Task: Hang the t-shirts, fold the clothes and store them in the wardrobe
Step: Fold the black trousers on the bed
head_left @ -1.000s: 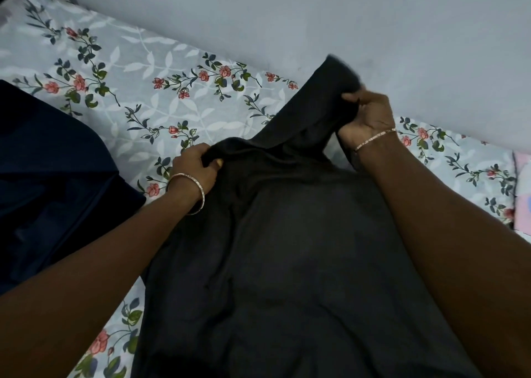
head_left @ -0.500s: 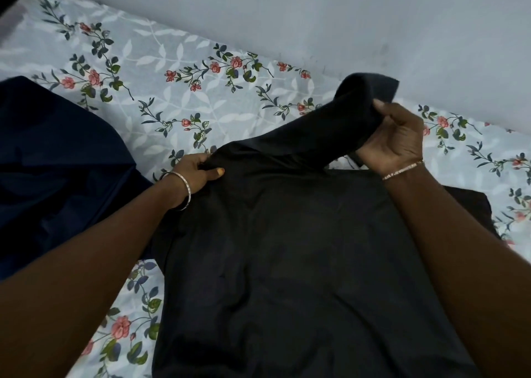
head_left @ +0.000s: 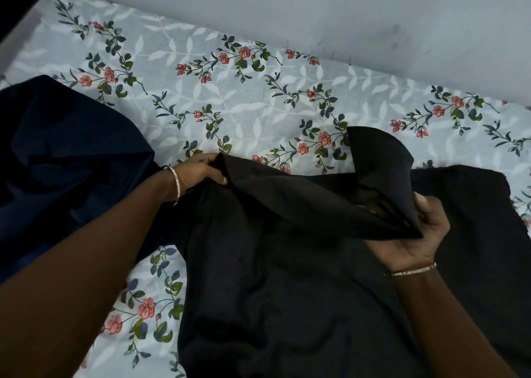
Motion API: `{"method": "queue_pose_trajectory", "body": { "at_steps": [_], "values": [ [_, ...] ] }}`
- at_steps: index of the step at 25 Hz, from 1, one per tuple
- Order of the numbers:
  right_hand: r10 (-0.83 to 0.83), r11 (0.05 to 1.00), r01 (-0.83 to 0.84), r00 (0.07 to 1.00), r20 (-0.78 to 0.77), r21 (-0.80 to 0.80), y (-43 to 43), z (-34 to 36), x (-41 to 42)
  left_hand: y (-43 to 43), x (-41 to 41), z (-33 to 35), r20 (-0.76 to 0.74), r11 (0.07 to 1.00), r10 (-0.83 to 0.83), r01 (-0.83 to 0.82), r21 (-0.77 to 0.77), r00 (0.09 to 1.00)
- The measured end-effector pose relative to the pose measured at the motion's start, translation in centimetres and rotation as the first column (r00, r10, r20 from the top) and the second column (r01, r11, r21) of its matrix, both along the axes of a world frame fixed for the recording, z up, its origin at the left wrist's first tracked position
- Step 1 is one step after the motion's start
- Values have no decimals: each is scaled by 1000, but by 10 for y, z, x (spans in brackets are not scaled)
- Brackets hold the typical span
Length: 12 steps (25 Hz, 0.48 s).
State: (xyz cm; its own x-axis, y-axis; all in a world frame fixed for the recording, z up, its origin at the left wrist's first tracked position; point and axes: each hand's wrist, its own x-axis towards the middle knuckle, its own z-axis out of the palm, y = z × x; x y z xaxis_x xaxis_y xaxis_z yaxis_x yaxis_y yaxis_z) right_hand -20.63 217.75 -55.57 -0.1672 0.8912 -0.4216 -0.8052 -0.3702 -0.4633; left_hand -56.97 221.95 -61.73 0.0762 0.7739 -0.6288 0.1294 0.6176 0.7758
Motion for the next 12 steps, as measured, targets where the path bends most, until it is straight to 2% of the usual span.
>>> {"method": "queue_pose_trajectory", "body": {
  "at_steps": [2,6,9,12],
  "values": [
    [-45,998,45,999,15,-51,-15,3,-9,-7,-1,0,-138,994,-44,57,89,989],
    [6,984,18,991,134,-177,-50,13,-19,-22,6,-7,-470,937,104,71,341,876],
    [31,968,-1,993,118,-251,-84,14,-15,-30,15,-5,-482,901,172,61,430,859],
    [101,944,-74,993,67,-321,-117,-6,-11,-36,24,1,-488,879,301,-39,476,819]
  ]
}}
